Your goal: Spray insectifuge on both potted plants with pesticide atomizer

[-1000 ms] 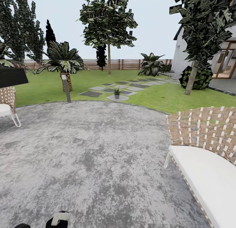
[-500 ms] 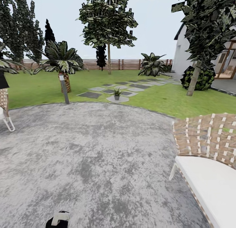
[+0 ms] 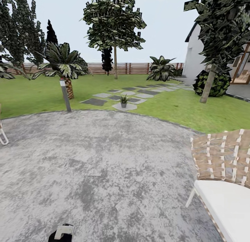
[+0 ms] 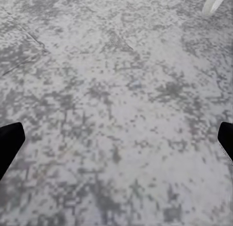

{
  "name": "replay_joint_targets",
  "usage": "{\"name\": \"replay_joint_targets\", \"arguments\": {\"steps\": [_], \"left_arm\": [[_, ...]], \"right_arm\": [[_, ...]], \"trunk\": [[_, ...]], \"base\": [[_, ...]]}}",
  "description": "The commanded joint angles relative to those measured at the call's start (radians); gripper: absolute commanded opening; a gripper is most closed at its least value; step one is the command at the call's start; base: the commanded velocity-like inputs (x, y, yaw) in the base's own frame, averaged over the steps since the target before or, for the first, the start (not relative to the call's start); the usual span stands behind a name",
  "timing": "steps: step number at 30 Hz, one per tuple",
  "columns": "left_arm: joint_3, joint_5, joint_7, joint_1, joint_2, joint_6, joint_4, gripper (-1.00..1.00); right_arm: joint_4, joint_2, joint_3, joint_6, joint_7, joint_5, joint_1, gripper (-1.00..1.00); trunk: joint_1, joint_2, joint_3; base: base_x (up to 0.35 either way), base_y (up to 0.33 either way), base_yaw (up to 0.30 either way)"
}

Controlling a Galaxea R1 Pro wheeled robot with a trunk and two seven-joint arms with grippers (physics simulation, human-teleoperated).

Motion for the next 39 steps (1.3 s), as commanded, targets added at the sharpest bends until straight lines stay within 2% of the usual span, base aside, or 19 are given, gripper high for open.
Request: {"name": "replay_joint_targets", "arguments": {"steps": [1, 39], "left_arm": [[0.008, -0.010, -0.005, -0.001, -0.001, -0.004, 0.001, -1.00], [0.010, -0.010, -0.005, -0.001, -0.001, -0.003, 0.000, -1.00]], "right_arm": [[0.001, 0.000, -0.005, -0.003, 0.000, 0.005, -0.001, 1.00], [0.001, 0.000, -0.005, -0.003, 0.000, 0.005, -0.001, 1.00]], "trunk": [[0.000, 0.000, -0.001], [0.000, 0.000, -0.001]], "base": [[0.340, 0.000, 0.000], [0.340, 0.082, 0.000]]}}
